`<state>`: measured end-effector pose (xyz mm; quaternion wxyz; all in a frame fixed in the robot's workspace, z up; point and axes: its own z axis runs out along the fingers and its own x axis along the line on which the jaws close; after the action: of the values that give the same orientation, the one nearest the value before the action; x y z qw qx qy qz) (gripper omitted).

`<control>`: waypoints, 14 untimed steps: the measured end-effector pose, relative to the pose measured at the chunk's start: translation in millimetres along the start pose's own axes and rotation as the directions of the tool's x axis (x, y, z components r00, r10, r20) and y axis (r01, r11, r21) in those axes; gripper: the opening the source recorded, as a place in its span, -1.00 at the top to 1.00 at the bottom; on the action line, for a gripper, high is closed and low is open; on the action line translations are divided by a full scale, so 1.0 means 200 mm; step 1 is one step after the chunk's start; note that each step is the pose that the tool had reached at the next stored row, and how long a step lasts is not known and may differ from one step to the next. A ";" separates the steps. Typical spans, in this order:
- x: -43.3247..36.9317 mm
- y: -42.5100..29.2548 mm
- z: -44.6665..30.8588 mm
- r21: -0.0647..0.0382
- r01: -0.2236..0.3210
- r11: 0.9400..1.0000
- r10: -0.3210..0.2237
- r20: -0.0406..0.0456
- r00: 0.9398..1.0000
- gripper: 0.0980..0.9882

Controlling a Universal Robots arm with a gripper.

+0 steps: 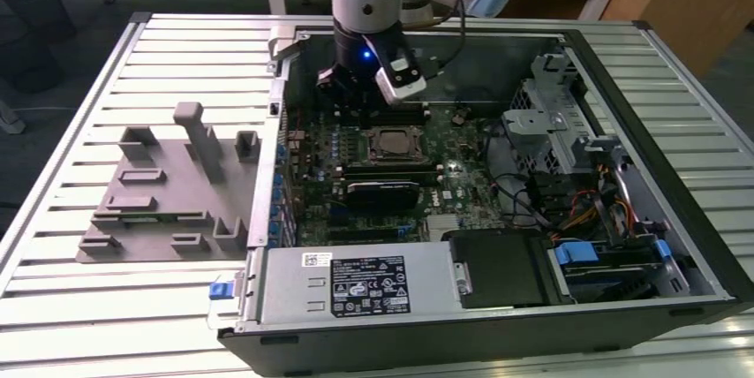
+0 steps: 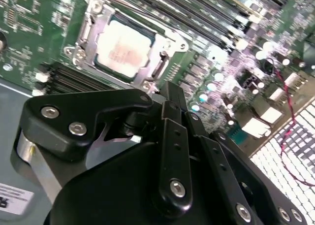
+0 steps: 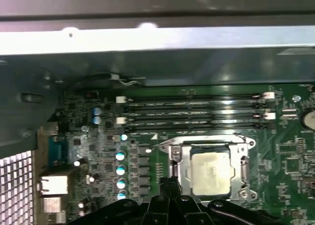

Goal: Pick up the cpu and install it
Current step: 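Install the first cpu locking lever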

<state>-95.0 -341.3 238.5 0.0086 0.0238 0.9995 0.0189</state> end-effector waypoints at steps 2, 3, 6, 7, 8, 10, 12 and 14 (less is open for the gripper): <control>0.024 -0.001 0.000 0.000 0.000 1.000 0.000 0.000 1.000 0.98; 0.036 -0.002 -0.001 -0.001 0.000 1.000 0.000 0.000 1.000 0.98; 0.073 -0.003 -0.001 -0.006 0.000 1.000 0.000 0.000 1.000 0.98; 0.083 -0.004 -0.001 -0.009 0.000 1.000 0.000 0.000 1.000 0.98; 0.093 -0.004 -0.002 -0.014 0.000 1.000 0.000 -0.001 1.000 0.98; 0.113 -0.005 -0.002 -0.027 0.000 1.000 0.000 -0.001 1.000 0.98; 0.126 -0.006 -0.002 -0.045 -0.001 0.999 0.001 -0.002 1.000 0.98; 0.128 -0.006 -0.004 -0.066 -0.001 0.998 0.001 -0.002 1.000 0.98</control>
<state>-120.6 -341.3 238.9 0.0083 0.0240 0.9983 0.0517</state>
